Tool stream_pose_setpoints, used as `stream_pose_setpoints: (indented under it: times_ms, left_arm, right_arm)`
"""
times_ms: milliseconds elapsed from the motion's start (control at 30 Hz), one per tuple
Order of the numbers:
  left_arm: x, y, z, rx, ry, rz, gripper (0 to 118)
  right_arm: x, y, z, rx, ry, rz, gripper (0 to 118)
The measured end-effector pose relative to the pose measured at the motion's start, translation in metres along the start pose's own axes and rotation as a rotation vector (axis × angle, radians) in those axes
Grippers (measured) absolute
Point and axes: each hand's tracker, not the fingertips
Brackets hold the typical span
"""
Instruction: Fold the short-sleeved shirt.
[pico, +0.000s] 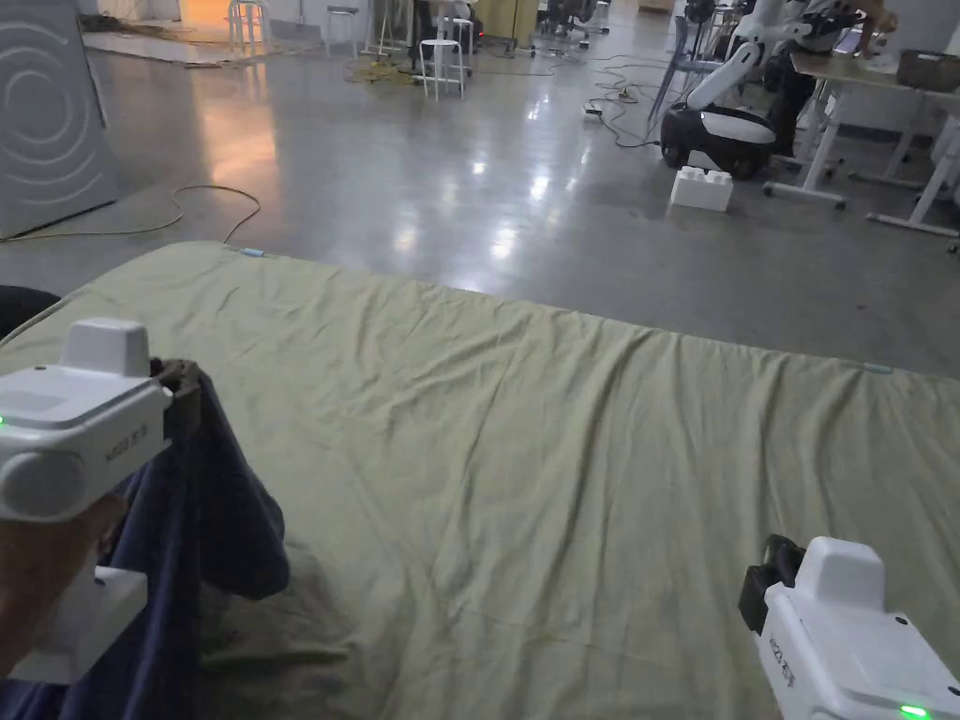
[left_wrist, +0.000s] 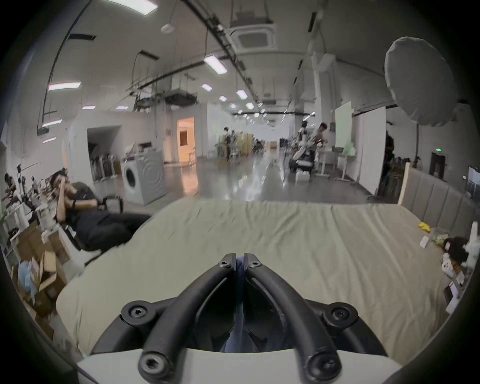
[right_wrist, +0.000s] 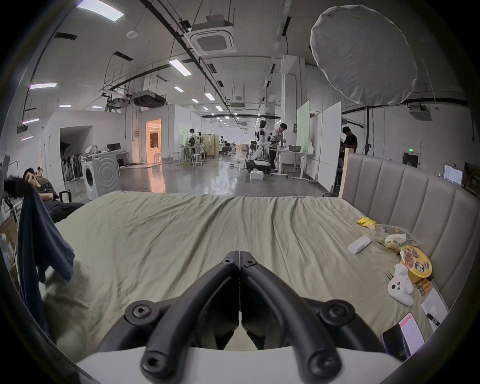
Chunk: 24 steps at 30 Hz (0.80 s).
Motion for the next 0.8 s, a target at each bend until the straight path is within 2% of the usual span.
stream_pose_setpoints:
  times_ms: [167,367,567,800]
  left_arm:
    - [0.062,0.056,0.012,0.109,-0.139,-0.054,5]
    - [0.16,0.077,0.014,0.141,-0.354,-0.069,5]
    - [0.262,0.049,0.0,0.073,-0.556,-0.081,5]
    - [0.357,-0.03,-0.002,-0.126,-0.722,-0.095,5]
  right_arm:
    - [0.017,0.004,0.012,0.021,-0.017,-0.019,1]
    - [0.051,0.003,0.028,0.04,-0.074,-0.039,1]
    - [0.092,-0.002,0.043,0.041,-0.154,-0.067,1]
    - [0.131,-0.016,0.06,0.013,-0.236,-0.096,1]
